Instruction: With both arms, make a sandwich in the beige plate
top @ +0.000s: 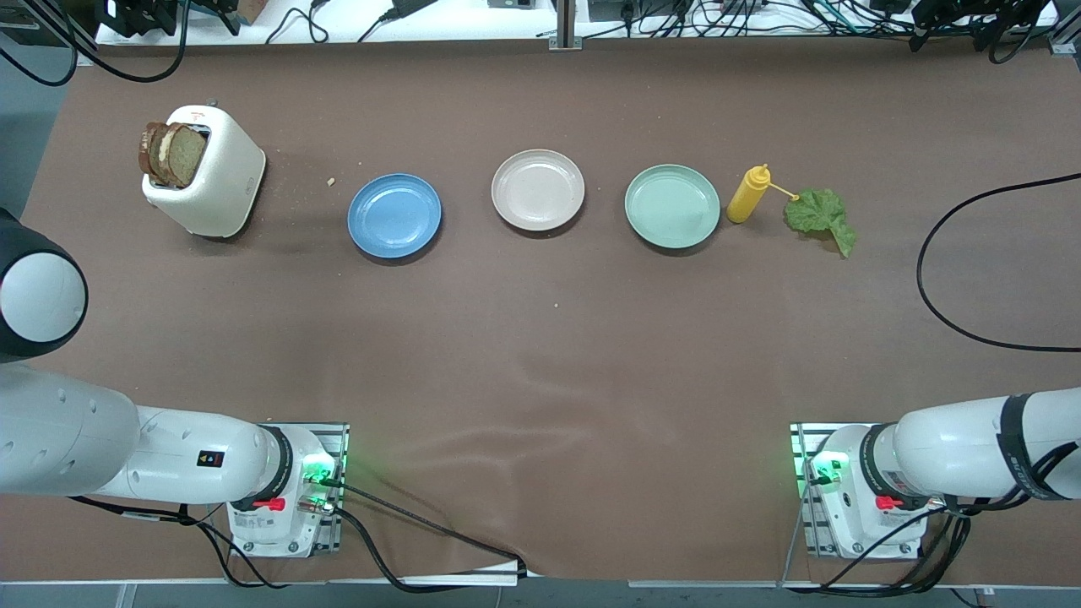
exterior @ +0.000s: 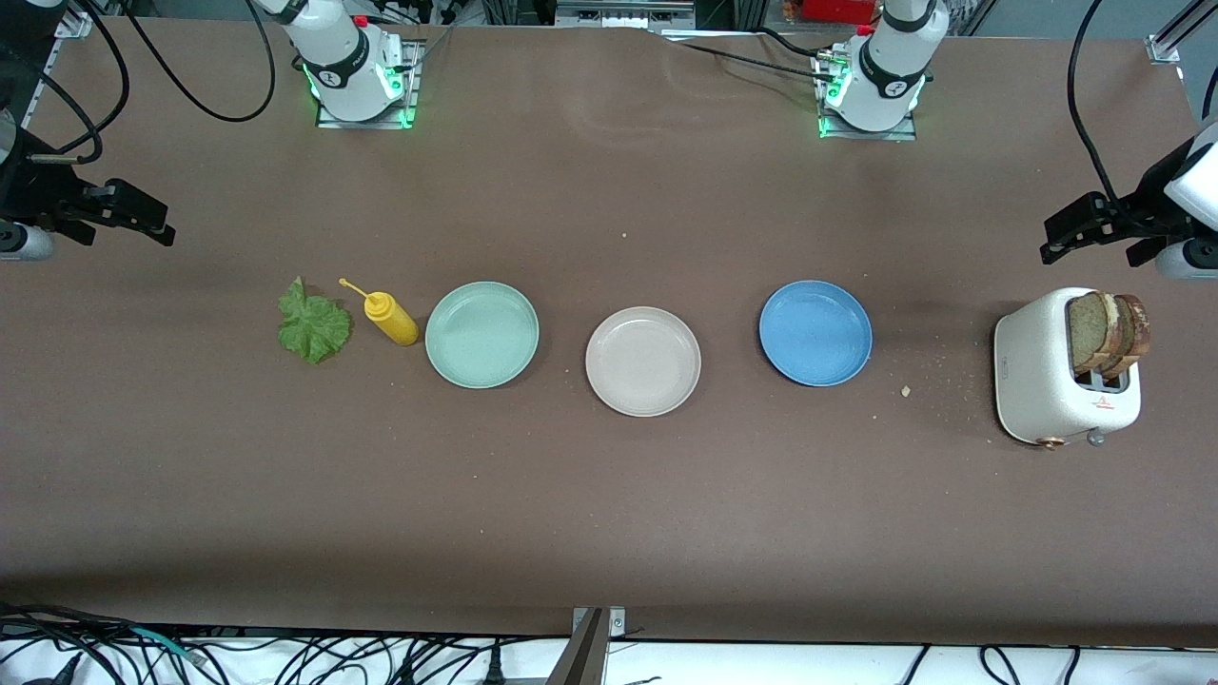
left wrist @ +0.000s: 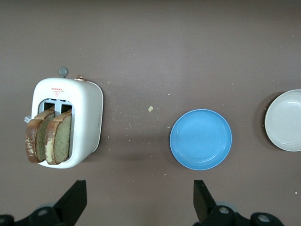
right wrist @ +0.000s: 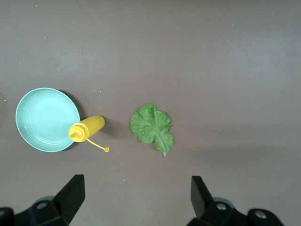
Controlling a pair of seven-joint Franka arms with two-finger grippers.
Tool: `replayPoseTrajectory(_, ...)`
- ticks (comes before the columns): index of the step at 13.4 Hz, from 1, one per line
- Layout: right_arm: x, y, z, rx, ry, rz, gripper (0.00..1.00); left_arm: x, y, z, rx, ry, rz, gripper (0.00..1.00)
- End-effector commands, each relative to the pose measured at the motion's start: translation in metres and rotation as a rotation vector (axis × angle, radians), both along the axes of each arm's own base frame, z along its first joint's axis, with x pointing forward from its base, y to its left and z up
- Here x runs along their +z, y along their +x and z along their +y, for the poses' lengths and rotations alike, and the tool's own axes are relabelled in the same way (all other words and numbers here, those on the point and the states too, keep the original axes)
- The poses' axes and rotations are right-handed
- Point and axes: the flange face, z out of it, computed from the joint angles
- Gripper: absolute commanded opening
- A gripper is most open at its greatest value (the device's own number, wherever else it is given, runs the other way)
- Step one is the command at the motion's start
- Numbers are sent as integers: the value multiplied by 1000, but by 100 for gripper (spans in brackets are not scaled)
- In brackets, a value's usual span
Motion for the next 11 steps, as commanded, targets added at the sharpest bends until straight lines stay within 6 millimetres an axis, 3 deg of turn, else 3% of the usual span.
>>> replayPoseTrajectory(1,8,-5,0,15,8,-4,100,3,0,0,-17,-26,-4,100)
replayPoseTrajectory(11,8,-5,1,18,1,-4,100,2,0,0,-17,-26,-3,100)
